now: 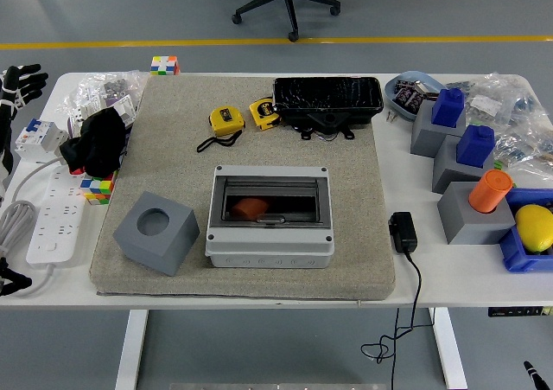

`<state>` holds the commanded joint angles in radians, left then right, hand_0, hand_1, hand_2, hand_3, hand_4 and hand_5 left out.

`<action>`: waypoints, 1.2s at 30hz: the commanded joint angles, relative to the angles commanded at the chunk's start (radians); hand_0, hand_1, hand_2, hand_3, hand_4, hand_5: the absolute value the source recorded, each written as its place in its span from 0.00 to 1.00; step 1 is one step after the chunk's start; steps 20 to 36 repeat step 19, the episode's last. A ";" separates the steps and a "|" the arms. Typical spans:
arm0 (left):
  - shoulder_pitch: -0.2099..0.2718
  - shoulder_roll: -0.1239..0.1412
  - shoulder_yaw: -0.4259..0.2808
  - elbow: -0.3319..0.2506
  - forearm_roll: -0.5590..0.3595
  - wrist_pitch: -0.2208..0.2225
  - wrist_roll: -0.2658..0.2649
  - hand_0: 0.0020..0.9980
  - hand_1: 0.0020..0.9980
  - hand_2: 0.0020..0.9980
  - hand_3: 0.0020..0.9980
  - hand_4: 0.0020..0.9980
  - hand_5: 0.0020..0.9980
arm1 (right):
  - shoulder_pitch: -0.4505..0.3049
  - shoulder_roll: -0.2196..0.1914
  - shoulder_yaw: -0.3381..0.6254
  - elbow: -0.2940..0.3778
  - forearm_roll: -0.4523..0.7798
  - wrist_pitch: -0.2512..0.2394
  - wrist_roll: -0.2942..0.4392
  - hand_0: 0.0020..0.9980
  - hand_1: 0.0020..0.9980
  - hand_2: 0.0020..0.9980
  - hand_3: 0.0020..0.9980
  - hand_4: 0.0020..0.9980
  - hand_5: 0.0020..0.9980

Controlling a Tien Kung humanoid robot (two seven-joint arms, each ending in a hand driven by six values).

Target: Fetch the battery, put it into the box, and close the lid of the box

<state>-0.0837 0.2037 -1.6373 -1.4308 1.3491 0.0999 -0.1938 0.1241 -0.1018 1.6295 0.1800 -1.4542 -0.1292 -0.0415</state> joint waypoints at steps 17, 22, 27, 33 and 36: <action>-0.053 -0.024 0.058 0.007 0.012 -0.001 0.005 0.75 0.75 0.71 0.71 1.00 1.00 | -0.009 -0.014 -0.115 0.000 0.146 -0.013 0.067 0.82 0.81 0.78 0.82 1.00 1.00; -0.058 -0.023 0.060 0.007 0.011 -0.001 0.005 0.75 0.75 0.71 0.71 1.00 1.00 | -0.007 -0.016 -0.130 0.000 0.160 -0.012 0.071 0.82 0.81 0.78 0.82 1.00 1.00; -0.058 -0.023 0.060 0.007 0.011 -0.001 0.005 0.75 0.75 0.71 0.71 1.00 1.00 | -0.007 -0.016 -0.130 0.000 0.160 -0.012 0.071 0.82 0.81 0.78 0.82 1.00 1.00; -0.058 -0.023 0.060 0.007 0.011 -0.001 0.005 0.75 0.75 0.71 0.71 1.00 1.00 | -0.007 -0.016 -0.130 0.000 0.160 -0.012 0.071 0.82 0.81 0.78 0.82 1.00 1.00; -0.058 -0.023 0.060 0.007 0.011 -0.001 0.005 0.75 0.75 0.71 0.71 1.00 1.00 | -0.007 -0.016 -0.130 0.000 0.160 -0.012 0.071 0.82 0.81 0.78 0.82 1.00 1.00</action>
